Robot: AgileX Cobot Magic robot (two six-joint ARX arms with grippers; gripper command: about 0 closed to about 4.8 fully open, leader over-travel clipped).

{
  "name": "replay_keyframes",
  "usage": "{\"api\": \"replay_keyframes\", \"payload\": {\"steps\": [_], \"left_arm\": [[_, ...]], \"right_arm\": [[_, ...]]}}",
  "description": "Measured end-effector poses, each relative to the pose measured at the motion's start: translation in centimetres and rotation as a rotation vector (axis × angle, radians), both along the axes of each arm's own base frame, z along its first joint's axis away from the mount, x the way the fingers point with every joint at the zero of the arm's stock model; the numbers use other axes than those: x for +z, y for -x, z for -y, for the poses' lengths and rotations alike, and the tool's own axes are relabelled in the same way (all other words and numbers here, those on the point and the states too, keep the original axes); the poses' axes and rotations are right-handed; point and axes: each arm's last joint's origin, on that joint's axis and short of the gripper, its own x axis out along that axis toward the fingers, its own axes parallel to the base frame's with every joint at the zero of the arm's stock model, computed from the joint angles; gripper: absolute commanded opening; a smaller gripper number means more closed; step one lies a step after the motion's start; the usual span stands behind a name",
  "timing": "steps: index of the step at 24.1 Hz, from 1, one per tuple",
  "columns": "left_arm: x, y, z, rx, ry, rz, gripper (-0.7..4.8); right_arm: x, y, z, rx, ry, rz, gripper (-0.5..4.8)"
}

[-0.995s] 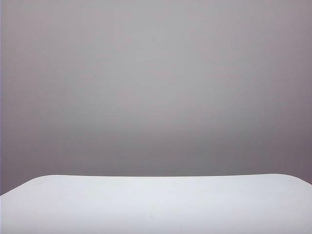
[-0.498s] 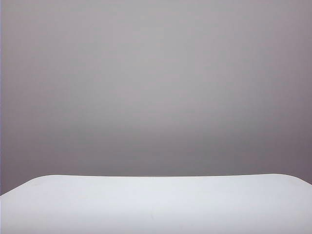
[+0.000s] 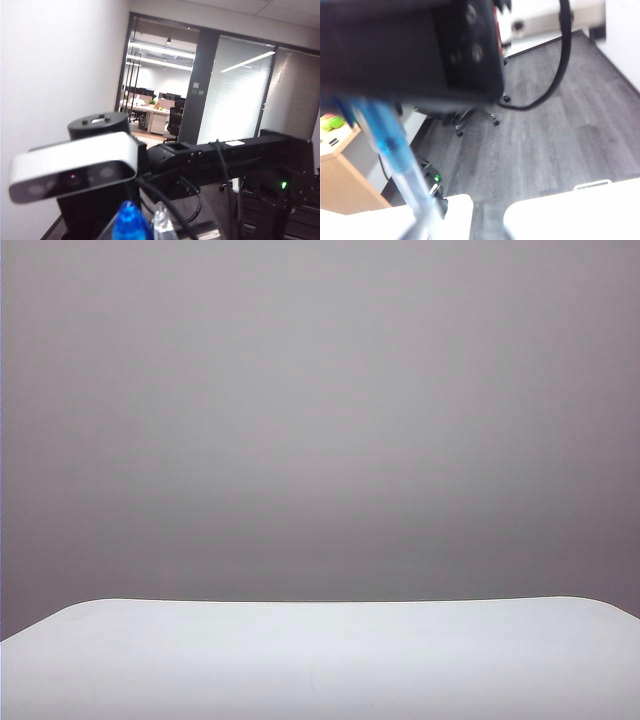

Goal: Pick up the pen and remove the cap.

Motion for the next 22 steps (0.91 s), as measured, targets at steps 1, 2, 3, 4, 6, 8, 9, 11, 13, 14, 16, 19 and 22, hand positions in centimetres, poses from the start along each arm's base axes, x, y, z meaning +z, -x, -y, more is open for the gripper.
{"api": "replay_keyframes", "payload": {"steps": [1,2,3,4,6,8,9,11,13,14,16,19,22], "left_arm": [[-0.2,-0.2,0.1,0.017,-0.01,-0.002,0.46],[-0.3,-0.3,0.1,0.027,-0.017,0.001,0.46],[-0.5,-0.5,-0.1,0.043,-0.025,0.007,0.46],[-0.5,-0.6,-0.3,0.054,-0.026,0.008,0.46],[-0.5,-0.9,-0.6,0.083,-0.021,0.007,0.46],[-0.4,-0.9,-0.6,0.114,0.0,0.007,0.46],[-0.3,-0.8,-0.6,0.124,0.016,0.02,0.46],[-0.2,-0.8,-0.6,0.135,0.03,0.024,0.46],[-0.1,-0.8,-0.6,0.143,0.036,0.019,0.46],[-0.1,-0.8,-0.6,0.147,0.046,0.01,0.46],[0.0,-0.8,-0.6,0.154,0.056,0.002,0.46],[0.1,-0.5,-0.2,0.142,0.067,-0.003,0.46],[0.1,-0.3,0.1,0.13,0.068,-0.001,0.47]], "right_arm": [[0.1,0.0,0.0,0.0,-0.005,0.008,2.75],[0.1,-0.1,0.0,0.0,-0.009,0.015,2.75],[0.3,-0.1,0.1,0.0,-0.015,0.029,2.75],[0.3,-0.1,0.1,-0.001,-0.018,0.036,2.75],[0.4,-0.1,0.1,-0.002,-0.02,0.041,2.74],[0.3,-0.2,0.1,-0.017,-0.017,0.043,2.74],[0.4,-0.2,0.0,-0.023,-0.017,0.046,2.74],[0.5,-0.3,0.0,-0.042,-0.019,0.062,2.74],[0.6,-0.3,0.0,-0.051,-0.022,0.073,2.74],[0.6,-0.3,0.0,-0.059,-0.023,0.079,2.74],[0.6,-0.4,-0.1,-0.064,-0.027,0.09,2.74],[0.8,-0.6,-0.8,-0.049,-0.055,0.133,2.71],[0.6,-0.9,-1.2,-0.045,-0.061,0.115,2.06]]}}
